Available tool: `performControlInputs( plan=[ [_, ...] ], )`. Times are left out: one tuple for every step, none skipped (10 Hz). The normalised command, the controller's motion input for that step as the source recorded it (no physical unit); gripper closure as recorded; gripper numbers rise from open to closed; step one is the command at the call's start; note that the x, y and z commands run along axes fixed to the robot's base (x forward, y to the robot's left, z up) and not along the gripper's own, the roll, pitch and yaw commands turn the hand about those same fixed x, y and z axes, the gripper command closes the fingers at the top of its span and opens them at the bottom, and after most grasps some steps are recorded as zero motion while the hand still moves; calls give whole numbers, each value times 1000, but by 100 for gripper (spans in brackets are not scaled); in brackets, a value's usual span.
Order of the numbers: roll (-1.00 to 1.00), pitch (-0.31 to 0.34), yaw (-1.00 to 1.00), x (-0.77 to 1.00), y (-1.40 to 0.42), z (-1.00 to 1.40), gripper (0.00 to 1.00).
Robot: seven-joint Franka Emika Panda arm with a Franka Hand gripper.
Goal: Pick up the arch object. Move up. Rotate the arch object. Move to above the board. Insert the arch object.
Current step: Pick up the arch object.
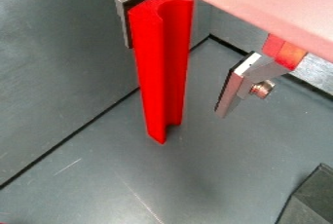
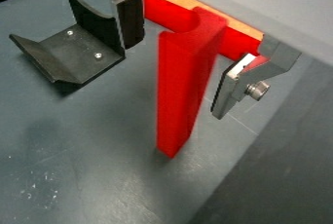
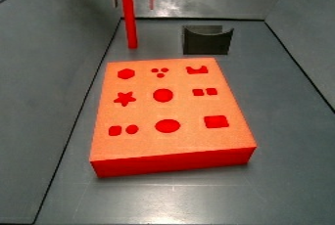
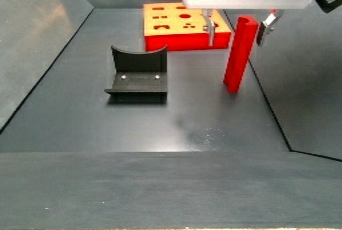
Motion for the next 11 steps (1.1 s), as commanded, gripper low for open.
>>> performControlInputs(
  plan=[
    [0,0,0,0,0,0,100],
    [0,0,0,0,0,0,100],
    [0,0,0,0,0,0,100],
    [0,0,0,0,0,0,100],
    [0,0,0,0,0,0,100],
    [0,0,0,0,0,0,100],
    [0,0,0,0,0,0,100],
    [0,0,0,0,0,0,100],
    [0,0,0,0,0,0,100],
    [0,0,0,0,0,0,100],
    [0,0,0,0,0,0,100]
  ],
)
